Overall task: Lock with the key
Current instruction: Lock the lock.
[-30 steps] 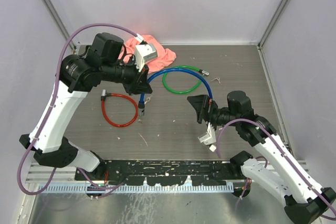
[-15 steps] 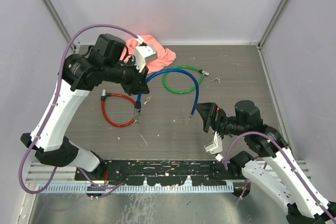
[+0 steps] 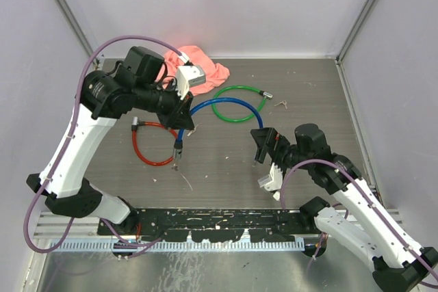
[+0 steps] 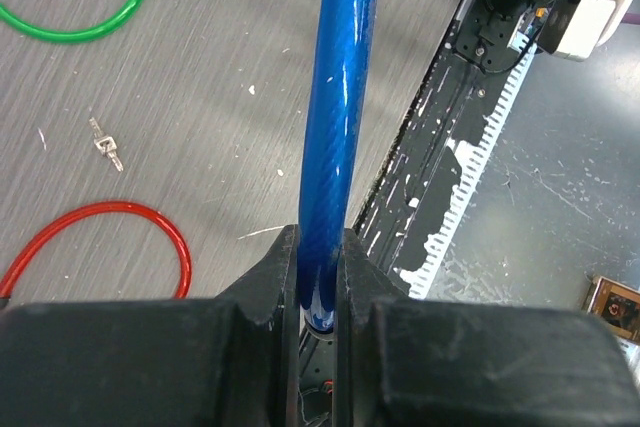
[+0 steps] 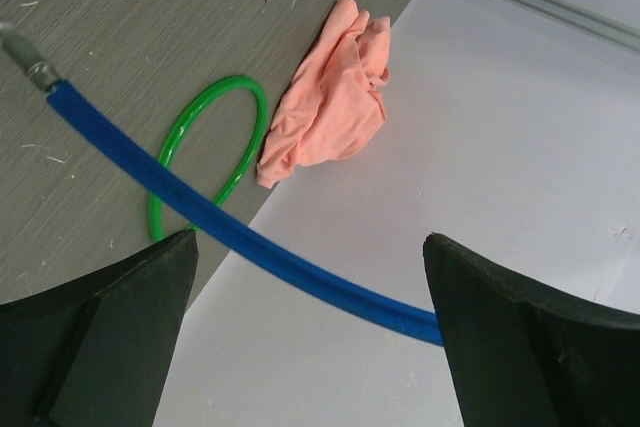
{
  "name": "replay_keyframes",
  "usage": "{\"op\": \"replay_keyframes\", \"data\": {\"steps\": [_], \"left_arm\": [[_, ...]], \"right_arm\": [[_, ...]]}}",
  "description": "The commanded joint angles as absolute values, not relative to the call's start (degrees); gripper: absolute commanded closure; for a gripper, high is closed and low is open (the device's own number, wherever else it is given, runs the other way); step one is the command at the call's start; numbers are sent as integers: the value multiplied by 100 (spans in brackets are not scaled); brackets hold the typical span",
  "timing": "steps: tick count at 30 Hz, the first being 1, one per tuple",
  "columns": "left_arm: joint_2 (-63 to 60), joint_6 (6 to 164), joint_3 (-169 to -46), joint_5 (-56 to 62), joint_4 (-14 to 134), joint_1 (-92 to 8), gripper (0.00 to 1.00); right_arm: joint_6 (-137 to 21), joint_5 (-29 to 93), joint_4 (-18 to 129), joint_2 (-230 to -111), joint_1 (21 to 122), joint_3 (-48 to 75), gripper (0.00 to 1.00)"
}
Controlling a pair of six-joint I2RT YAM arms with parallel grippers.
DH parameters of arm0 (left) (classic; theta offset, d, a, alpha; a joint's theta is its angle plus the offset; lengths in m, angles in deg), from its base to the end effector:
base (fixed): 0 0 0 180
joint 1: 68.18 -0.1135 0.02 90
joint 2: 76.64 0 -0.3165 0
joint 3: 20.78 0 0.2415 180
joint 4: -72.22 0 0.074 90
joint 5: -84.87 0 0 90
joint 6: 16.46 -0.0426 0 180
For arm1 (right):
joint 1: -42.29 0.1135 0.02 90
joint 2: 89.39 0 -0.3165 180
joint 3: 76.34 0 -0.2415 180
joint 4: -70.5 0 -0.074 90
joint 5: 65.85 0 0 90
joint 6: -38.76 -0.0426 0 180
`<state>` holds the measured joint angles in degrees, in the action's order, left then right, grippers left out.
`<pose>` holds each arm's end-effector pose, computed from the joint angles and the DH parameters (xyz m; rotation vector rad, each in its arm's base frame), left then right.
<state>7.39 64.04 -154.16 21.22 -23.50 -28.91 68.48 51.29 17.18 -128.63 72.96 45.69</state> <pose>0.1597 -0.1550 0.5303 1.1982 2.0975 -0.7914 0.0724 0.0655 0.3277 -2.1093 0.2807 -0.4141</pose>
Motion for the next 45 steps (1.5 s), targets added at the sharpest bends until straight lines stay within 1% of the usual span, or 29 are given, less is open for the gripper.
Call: {"op": "replay_keyframes", "data": {"steps": [1,7,8,12,15,21,25,28,30,33,35,37,39,41,43,45], "left_arm": [[418,6334,-15603,2205,-2178,-2888,100],[290,6394,-15445,2575,-2015,-2883,100],[255,6422,-15448,2818,-2011,-2886,100],[193,6425,-15449,3104,-2035,-2884,100],[139,6424,-15394,3183,-2009,-2883,100],[87,6497,-15128,3191,-1784,-2887,100],[52,6583,-14897,3266,-1484,-2887,100],[23,6730,-14727,3248,-1175,-2887,100],[-13,6833,-14517,3116,-864,-2881,100],[-136,7050,-13932,2661,-43,-2837,100],[-217,7100,-13481,1920,531,-2639,100],[-205,6934,-13136,983,1009,-2294,100],[-68,6664,-13063,-84,1373,-1866,100],[113,6438,-13123,-810,1562,-1666,100],[272,6287,-13214,-1510,1736,-1536,100],[340,6275,-13238,-1767,1935,-1527,100]], "right_arm": [[10406,5026,1517,-12791,7338,4184,0],[10407,4904,1571,-12792,7453,4358,0],[10407,4665,1762,-12879,7643,4494,0],[10407,4443,1941,-13016,7783,4576,0],[10407,4315,1994,-13109,7877,4592,4],[10398,4251,2015,-13093,8087,4787,25],[10382,4290,2071,-13010,8169,5023,49],[10348,4344,2085,-12968,8171,5144,69],[10136,4469,2095,-12956,8175,5138,81],[9510,4622,2110,-13017,8185,4976,92],[8932,4682,2107,-13055,8223,4811,98],[8404,4703,2093,-13054,8261,4713,99],[7758,4745,2113,-13063,8331,4581,99],[7017,4746,2109,-13129,8419,4345,99],[5943,4651,2134,-13326,8516,4011,99],[4799,4474,2129,-13569,8583,3577,99]]}}
